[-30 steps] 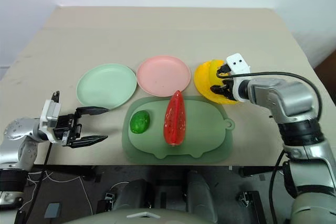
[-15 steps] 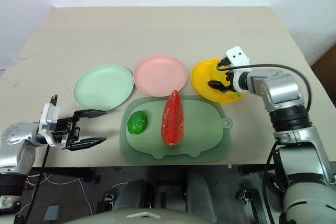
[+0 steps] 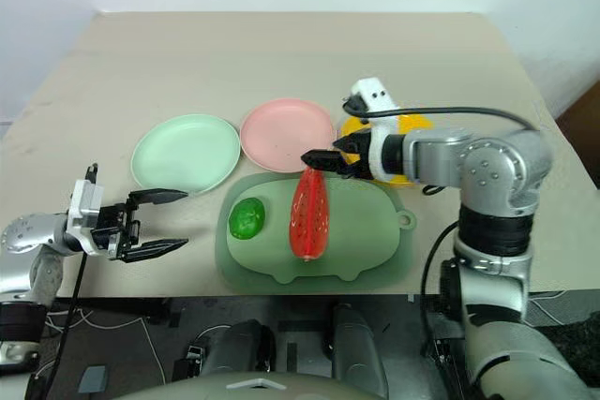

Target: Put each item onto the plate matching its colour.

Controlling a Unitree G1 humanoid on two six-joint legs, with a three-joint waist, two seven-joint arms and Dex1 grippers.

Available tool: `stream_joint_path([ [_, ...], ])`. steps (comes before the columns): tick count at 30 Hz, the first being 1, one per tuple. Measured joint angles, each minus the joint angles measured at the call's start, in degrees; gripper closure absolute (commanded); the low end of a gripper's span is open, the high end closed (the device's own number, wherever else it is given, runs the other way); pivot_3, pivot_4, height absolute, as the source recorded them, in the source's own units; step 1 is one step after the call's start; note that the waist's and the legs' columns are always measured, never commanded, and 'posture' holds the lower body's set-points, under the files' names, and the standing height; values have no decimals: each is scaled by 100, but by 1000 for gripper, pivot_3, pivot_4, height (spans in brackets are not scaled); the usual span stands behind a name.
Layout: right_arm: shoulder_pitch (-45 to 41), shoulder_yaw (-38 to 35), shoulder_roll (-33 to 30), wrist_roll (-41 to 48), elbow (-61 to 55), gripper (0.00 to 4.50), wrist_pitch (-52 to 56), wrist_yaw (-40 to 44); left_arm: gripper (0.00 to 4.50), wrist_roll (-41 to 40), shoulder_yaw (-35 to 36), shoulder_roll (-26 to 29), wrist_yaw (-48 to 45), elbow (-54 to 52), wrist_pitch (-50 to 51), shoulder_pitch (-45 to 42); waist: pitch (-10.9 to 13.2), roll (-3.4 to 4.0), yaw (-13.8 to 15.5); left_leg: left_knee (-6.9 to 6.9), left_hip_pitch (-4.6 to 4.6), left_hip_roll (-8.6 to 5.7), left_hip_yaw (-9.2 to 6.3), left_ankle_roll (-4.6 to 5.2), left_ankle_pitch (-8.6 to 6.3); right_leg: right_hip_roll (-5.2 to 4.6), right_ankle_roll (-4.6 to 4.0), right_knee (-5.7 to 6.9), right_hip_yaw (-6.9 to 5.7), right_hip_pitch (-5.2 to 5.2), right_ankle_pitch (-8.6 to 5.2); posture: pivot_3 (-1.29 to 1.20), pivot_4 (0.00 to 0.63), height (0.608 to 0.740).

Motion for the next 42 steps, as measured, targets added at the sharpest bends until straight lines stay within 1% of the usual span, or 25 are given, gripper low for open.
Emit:
stream_joint_path([
  [4,327,133,238,465,-82,45,0,-1191,0,38,-62,-50,0,2,-6,-21,0,1,2,-2,-1,1,-3,0,0,3,0,1,-2,0,0,0,150,736],
  [8,519,292,300,1315,-79,45,0,-2232,0,42,-110,-66,12,0,-3,-24,0,0,-13,-2,3,1,-2,0,0,3,0,1,1,1,0,0,150,736],
  [12,684,570,284,2023,-67,45,0,-2974,0,42,-117,-92,41,-20,11,-23,0,0,-20,-2,4,3,-4,0,0,6,0,1,1,2,0,0,150,736],
  [15,693,921,229,2260,-57,45,0,-3227,0,42,-117,-120,65,-43,23,11,0,0,-27,-2,3,5,-4,1,0,6,0,0,1,2,0,0,150,736],
  [17,665,1364,7,2400,1,45,0,-3196,0,42,-122,-144,89,-72,31,42,0,0,-24,-2,2,8,-6,1,-1,5,0,-1,1,2,0,0,150,736],
  [20,490,1809,-200,2447,71,45,1,-3017,0,42,-131,-180,141,-94,39,60,-3,-5,-20,-1,4,7,-6,2,-1,4,0,-1,2,4,-1,0,150,736],
  [23,375,2015,-337,2396,126,45,-1,-2813,0,42,-135,-181,184,-133,40,76,-6,-9,-18,-1,5,7,-8,2,-1,5,0,-1,2,6,-1,0,150,736],
  [29,54,2611,-705,1989,66,45,-10,-1999,0,39,-124,-181,294,-306,43,249,-6,-8,-19,-2,5,13,-9,2,-1,7,0,-3,0,5,-1,0,150,736],
  [33,53,2756,-784,1645,-106,45,-17,-1580,0,36,-108,-181,348,-329,61,326,-8,-11,-12,-1,7,13,-8,2,-1,6,0,-3,0,7,-1,0,150,736],
  [37,57,2788,-737,1278,-190,805,-20,-1183,0,34,-103,-180,410,-423,70,342,-10,-12,-17,-1,8,14,-8,2,-1,7,0,-3,0,7,-1,0,150,736],
  [38,57,2790,-721,1200,-195,925,-18,-1085,0,34,-103,-180,415,-424,74,342,-10,-13,-18,-1,8,14,-8,2,-1,8,0,-3,0,7,-1,0,150,736],
  [40,52,2786,-705,1032,-200,1079,-6,-896,0,34,-103,-180,424,-424,79,342,-11,-13,-16,-1,8,14,-8,2,-1,8,0,-2,0,7,-1,0,150,736],
  [42,29,2779,-676,893,-182,1081,4,-747,0,34,-104,-180,434,-424,81,340,-11,-13,-16,-1,8,14,-8,2,-1,8,0,-3,-1,7,-1,0,150,736],
])
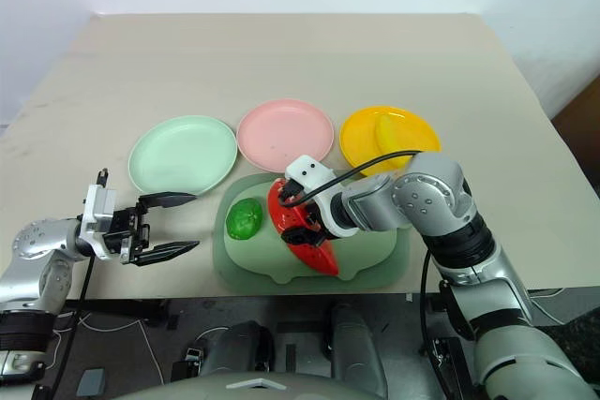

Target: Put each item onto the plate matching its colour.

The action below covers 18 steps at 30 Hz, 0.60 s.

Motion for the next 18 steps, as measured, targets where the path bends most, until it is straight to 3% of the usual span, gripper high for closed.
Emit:
stream_joint_path([
  [4,-199,-147,80,-155,426,1087,1,336,0,1,-1,1,2,6,4,-86,2,3,4,1,-5,-2,1,0,0,0,0,0,0,-5,0,0,150,736],
  [10,-1236,-849,268,-559,1340,1087,-23,739,0,2,-11,3,0,21,12,-198,4,6,4,-3,-11,-4,0,0,0,2,0,0,-4,-12,0,0,150,736],
  [15,-1872,-589,260,-1619,2549,1087,-923,1299,0,3,-34,0,-5,45,27,-262,4,6,-4,-3,-14,-12,3,2,-1,-3,0,-2,-3,-12,1,0,150,736],
  [18,-2228,-296,522,-2521,3737,1087,-2009,1710,0,6,-54,-10,-1,57,65,-295,5,7,-23,-4,-14,-13,4,2,-1,-1,1,0,-3,-12,1,0,150,736],
])
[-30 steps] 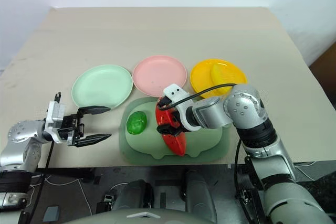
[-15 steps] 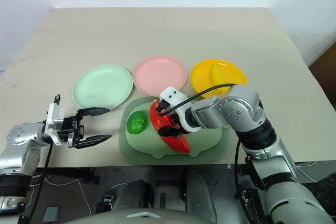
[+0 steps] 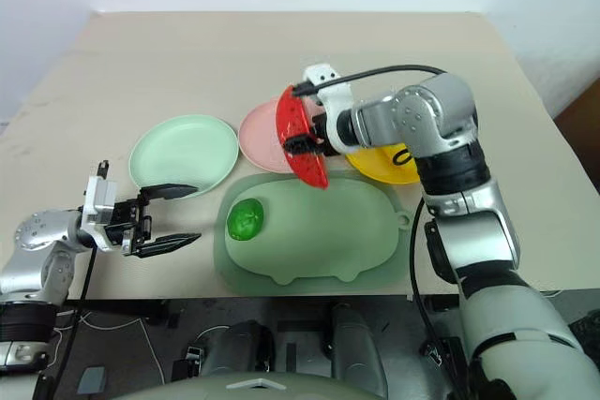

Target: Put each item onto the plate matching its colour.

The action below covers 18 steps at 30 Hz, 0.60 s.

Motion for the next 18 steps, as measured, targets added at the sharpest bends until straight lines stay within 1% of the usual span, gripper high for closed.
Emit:
stream_joint_path([
  [1,-87,131,127,-324,407,1087,-430,178,0,1,1,0,5,0,7,0,0,0,-6,-1,2,2,0,0,0,3,0,1,0,0,0,0,150,736],
  [4,-213,387,450,-1002,1230,1087,-1279,517,0,1,0,-3,10,-9,14,-9,2,3,-13,-4,-3,4,-1,-1,0,4,0,2,-1,-6,0,0,150,736],
  [10,-383,351,866,-1742,2243,1087,-1974,994,0,0,5,0,12,-29,43,36,3,5,0,-5,-11,8,0,-1,1,-5,0,4,-3,-6,1,0,150,736],
  [11,-413,323,905,-1844,2341,439,-2067,1039,0,0,5,0,15,-37,46,41,3,5,5,-5,-11,8,0,-1,0,-6,0,4,-3,-5,1,0,150,736],
  [13,-420,252,921,-1942,2387,15,-2159,1123,0,0,6,0,24,-46,47,65,3,6,12,-5,-12,7,-2,-1,0,-8,0,3,-5,-5,1,0,150,736],
  [16,-417,-1,832,-1991,2239,15,-2121,1347,0,0,6,0,29,-49,53,80,6,9,13,-5,-15,7,-3,-1,0,-8,0,3,-6,-6,1,0,150,736],
  [18,-398,-149,640,-1960,1841,15,-1933,1535,0,-2,5,1,26,-60,62,77,9,15,16,-5,-18,7,-5,-1,0,-7,0,3,-8,-8,1,0,150,736],
])
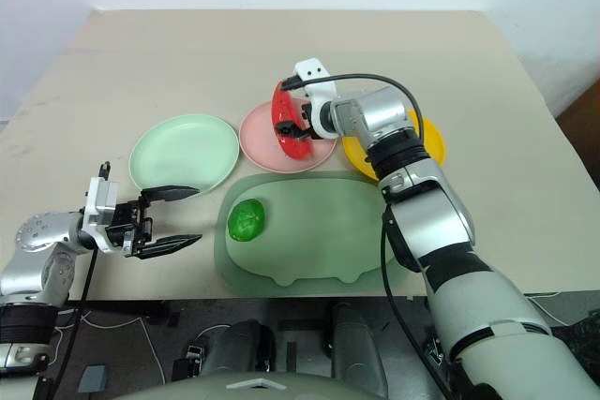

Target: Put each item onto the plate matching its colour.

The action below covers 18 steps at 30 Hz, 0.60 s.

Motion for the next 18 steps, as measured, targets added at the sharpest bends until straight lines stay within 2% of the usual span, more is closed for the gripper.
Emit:
stream_joint_path([
  [4,146,-373,-664,266,-1162,15,491,515,0,-2,1,15,-21,-1,49,-26,1,2,22,0,-2,0,-3,1,0,0,0,-3,-7,2,0,0,150,736],
  [8,801,-602,-1548,644,-2559,15,765,1259,0,-2,-6,38,-108,26,113,-127,1,1,37,0,2,-7,-5,4,-3,0,1,-6,-10,8,-1,0,150,736],
  [12,1936,-1001,-2428,995,-3569,15,560,2046,0,-2,-18,105,-246,86,132,-363,2,0,40,2,13,-9,-2,4,-3,2,1,-14,-9,14,-1,0,150,736],
  [18,3803,-1967,-3171,1322,-4457,15,-529,3058,0,-4,-102,221,-483,131,320,-710,6,3,30,3,32,-8,2,1,-1,12,2,-13,-1,25,-2,0,150,736],
])
